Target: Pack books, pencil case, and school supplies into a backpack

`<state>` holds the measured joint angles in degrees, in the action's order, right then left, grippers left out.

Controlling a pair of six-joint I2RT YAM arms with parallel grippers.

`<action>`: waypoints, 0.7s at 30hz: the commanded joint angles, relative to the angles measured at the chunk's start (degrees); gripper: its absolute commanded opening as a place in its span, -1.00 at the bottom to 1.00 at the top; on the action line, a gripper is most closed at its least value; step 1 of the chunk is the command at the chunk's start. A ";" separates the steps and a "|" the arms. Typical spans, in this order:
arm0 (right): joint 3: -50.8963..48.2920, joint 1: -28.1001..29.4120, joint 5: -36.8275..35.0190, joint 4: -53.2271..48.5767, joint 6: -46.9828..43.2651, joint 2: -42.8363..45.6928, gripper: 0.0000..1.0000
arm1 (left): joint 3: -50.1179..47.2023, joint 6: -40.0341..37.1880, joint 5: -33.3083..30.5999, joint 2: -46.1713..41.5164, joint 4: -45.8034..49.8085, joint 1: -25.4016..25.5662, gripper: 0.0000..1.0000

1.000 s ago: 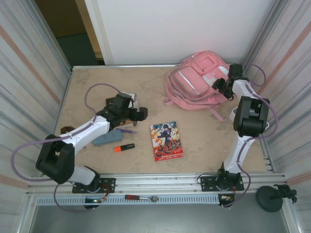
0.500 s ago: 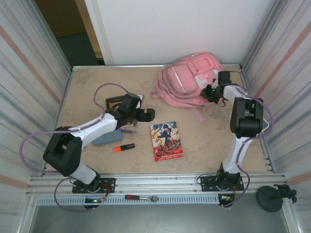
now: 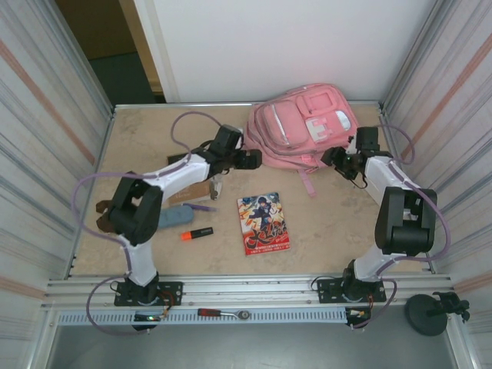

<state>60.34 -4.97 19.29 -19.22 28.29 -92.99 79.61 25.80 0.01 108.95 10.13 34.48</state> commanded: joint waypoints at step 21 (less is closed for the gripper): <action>-5.89 -0.85 1.26 7.72 7.15 -0.23 0.54 | 24.10 10.18 10.88 27.28 -2.39 -1.77 -0.23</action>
<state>54.41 -5.04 19.35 -13.26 33.06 -92.97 104.84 35.00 7.99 135.35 11.38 32.95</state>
